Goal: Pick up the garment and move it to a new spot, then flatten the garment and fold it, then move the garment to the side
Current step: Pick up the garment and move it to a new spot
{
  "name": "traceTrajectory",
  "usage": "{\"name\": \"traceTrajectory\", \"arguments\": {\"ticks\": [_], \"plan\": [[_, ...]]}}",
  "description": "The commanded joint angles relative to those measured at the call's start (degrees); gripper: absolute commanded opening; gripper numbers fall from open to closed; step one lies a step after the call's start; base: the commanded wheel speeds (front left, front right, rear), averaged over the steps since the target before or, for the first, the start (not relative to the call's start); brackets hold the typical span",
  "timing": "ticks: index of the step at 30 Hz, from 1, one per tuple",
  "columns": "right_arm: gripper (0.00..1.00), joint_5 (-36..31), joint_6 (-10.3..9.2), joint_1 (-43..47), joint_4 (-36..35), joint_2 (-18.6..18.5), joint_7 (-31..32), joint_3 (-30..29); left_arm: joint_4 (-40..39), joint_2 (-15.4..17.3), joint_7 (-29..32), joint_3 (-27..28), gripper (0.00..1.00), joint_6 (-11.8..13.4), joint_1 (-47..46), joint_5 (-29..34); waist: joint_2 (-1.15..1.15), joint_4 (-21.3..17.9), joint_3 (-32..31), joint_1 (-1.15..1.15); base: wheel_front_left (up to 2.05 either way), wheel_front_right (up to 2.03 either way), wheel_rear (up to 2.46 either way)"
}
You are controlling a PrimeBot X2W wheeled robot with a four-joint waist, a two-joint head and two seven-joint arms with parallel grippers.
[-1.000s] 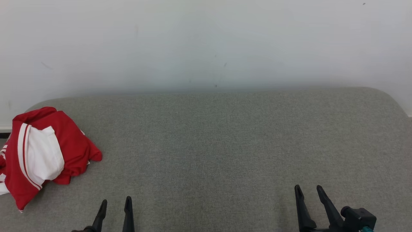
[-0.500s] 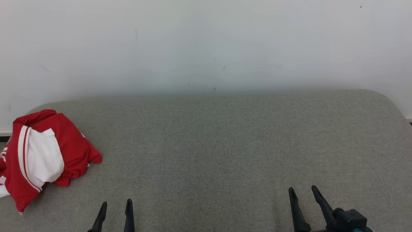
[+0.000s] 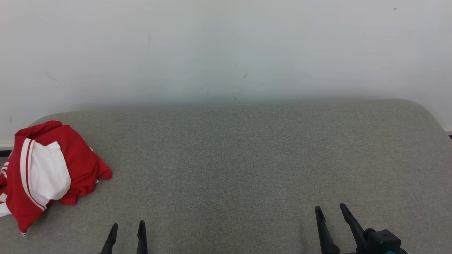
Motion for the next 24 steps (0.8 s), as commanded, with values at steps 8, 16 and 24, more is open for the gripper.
{"name": "traceTrajectory", "arguments": {"ticks": [8,16,24], "plan": [[1.00,0.3,-0.12,1.1,-0.5,-0.1,-0.1,-0.6,0.0,0.3,-0.2,-0.3,1.00,-0.2,0.1,0.9,0.00,1.1,0.0,0.00,0.00,0.00,0.00],[1.00,0.9,-0.12,1.4,-0.6,-0.1,-0.5,-0.7,0.1,0.3,-0.2,0.1,1.00,0.1,-0.4,2.0,0.00,6.8,-0.1,0.00,0.00,0.00,0.00],[1.00,1.9,-0.12,1.4,-0.2,-0.1,-0.9,-0.4,-0.7,0.2,-0.2,1.5,1.00,-0.2,0.6,2.9,0.00,14.4,-0.1,0.00,0.00,0.00,0.00]]}}
